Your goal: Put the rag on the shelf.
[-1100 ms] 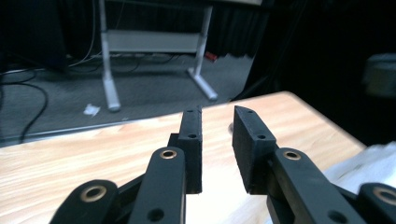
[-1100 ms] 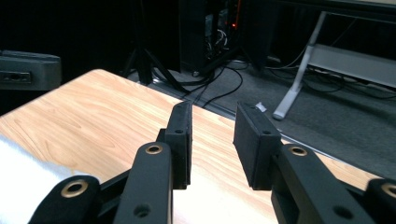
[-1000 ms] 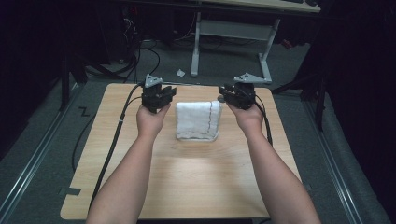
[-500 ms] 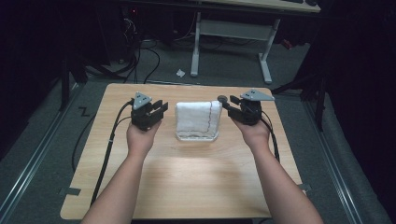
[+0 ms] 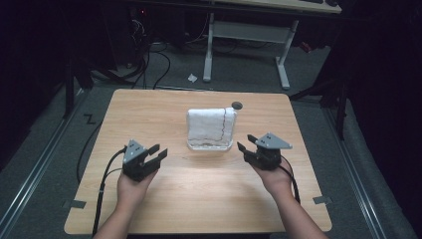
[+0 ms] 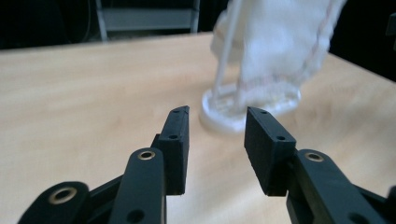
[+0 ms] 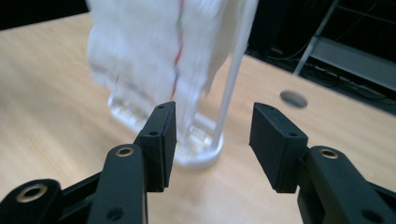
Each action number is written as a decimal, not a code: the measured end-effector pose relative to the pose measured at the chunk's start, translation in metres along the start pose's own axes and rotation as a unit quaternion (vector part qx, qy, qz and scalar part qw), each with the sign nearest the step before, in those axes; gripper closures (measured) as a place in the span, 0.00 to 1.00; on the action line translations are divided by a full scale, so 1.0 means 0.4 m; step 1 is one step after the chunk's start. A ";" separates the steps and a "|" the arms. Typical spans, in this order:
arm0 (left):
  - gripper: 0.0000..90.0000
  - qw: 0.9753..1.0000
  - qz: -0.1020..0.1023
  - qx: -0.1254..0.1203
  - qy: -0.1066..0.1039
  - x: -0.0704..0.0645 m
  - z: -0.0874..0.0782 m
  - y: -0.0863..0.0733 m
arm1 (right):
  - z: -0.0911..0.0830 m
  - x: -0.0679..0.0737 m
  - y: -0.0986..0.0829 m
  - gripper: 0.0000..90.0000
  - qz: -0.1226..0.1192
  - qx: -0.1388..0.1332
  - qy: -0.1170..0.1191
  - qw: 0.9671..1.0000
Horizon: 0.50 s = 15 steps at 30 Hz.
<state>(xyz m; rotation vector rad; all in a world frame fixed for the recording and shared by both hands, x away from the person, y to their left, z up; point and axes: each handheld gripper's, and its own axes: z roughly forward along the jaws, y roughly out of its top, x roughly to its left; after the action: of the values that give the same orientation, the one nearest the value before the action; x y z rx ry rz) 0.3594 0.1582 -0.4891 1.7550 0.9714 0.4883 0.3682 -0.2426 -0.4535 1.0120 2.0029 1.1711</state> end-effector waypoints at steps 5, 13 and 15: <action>0.64 0.999 0.019 0.035 0.003 -0.026 -0.064 -0.089 | -0.029 0.044 -0.095 0.54 0.012 0.030 0.011 0.999; 0.62 0.997 -0.035 0.063 0.007 -0.012 -0.082 -0.139 | -0.035 0.035 -0.186 0.54 0.048 0.058 0.003 0.997; 0.62 0.997 -0.052 0.063 0.003 0.000 -0.081 -0.143 | -0.031 0.031 -0.189 0.54 0.052 0.063 0.004 0.997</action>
<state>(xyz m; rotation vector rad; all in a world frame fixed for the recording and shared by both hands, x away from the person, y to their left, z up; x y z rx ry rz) 0.3147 0.1854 -0.5285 1.8058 1.1119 0.3733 0.3286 -0.2617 -0.5173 1.1898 2.0740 1.1149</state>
